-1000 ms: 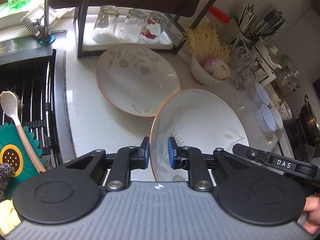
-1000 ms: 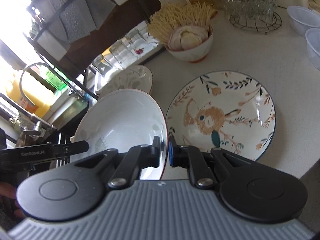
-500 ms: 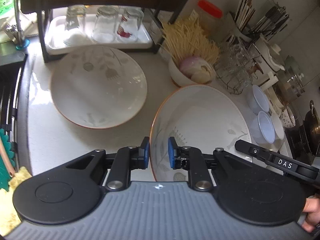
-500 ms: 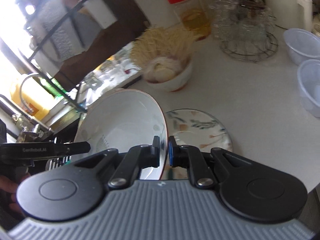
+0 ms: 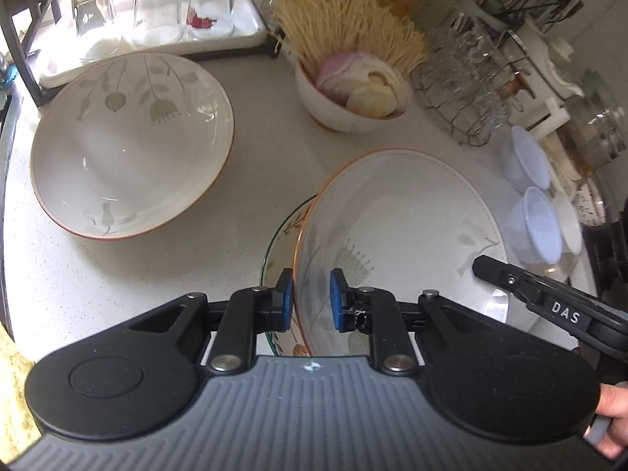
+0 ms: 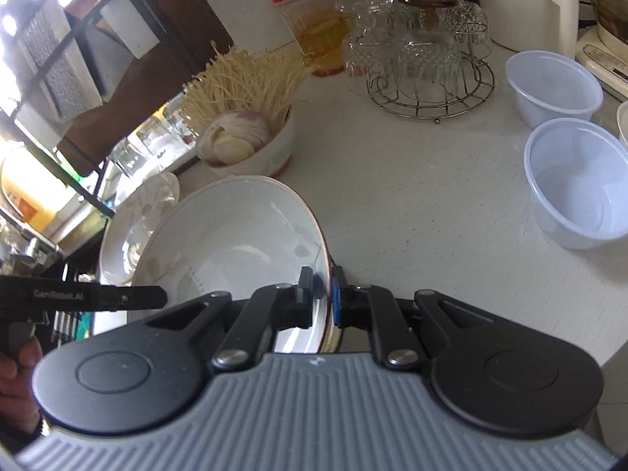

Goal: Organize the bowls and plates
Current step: 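Lift the bowl and lower it onto the floral teal-rimmed plate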

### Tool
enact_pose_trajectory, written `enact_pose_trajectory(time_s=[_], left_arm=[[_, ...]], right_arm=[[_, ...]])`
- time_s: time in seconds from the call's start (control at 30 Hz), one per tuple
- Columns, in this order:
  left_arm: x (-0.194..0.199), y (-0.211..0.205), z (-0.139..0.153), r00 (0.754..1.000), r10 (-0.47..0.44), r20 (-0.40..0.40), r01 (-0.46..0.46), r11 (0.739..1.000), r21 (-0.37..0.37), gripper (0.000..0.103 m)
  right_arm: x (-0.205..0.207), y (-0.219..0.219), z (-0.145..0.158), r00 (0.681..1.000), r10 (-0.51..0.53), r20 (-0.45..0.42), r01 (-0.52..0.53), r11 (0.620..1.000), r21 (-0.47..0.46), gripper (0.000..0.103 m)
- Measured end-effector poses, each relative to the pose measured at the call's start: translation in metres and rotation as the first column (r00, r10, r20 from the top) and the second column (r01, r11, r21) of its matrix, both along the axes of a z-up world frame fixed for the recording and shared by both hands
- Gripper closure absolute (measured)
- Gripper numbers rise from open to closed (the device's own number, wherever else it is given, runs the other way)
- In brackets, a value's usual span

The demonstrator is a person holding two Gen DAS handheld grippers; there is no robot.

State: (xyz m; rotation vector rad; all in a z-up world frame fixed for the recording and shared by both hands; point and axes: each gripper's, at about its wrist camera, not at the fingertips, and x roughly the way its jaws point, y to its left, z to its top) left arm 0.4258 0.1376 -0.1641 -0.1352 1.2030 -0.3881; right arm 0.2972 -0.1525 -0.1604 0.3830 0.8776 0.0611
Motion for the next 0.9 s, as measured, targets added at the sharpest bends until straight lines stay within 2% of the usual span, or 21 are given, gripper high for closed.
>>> enact_pose_trajectory(time_s=[0.17, 0.4, 0.57, 0.9], left_arm=[[0.004, -0.006, -0.004, 1.0, 0.019, -0.022, -0.018, 0.999, 0.034, 0.081], [0.004, -0.01, -0.013, 0.998, 0.032, -0.046, -0.028, 0.997, 0.067, 0.081], [0.004, -0.01, -0.016, 0.998, 0.014, -0.059, -0.009, 0.996, 0.087, 0.081], [0.008, -0.006, -0.021, 0.995, 0.028, -0.097, -0.023, 0.998, 0.062, 0.08]], right_arm=[[0.008, -0.005, -0.008, 0.999, 0.035, -0.023, -0.035, 0.999, 0.002, 0.09], [0.015, -0.002, -0.014, 0.997, 0.067, -0.033, -0.068, 0.997, -0.041, 0.089], [0.021, 0.0, -0.017, 0.994, 0.085, -0.062, -0.088, 0.995, -0.052, 0.088], [0.024, 0.004, -0.024, 0.994, 0.077, -0.08, -0.081, 0.996, -0.046, 0.087]])
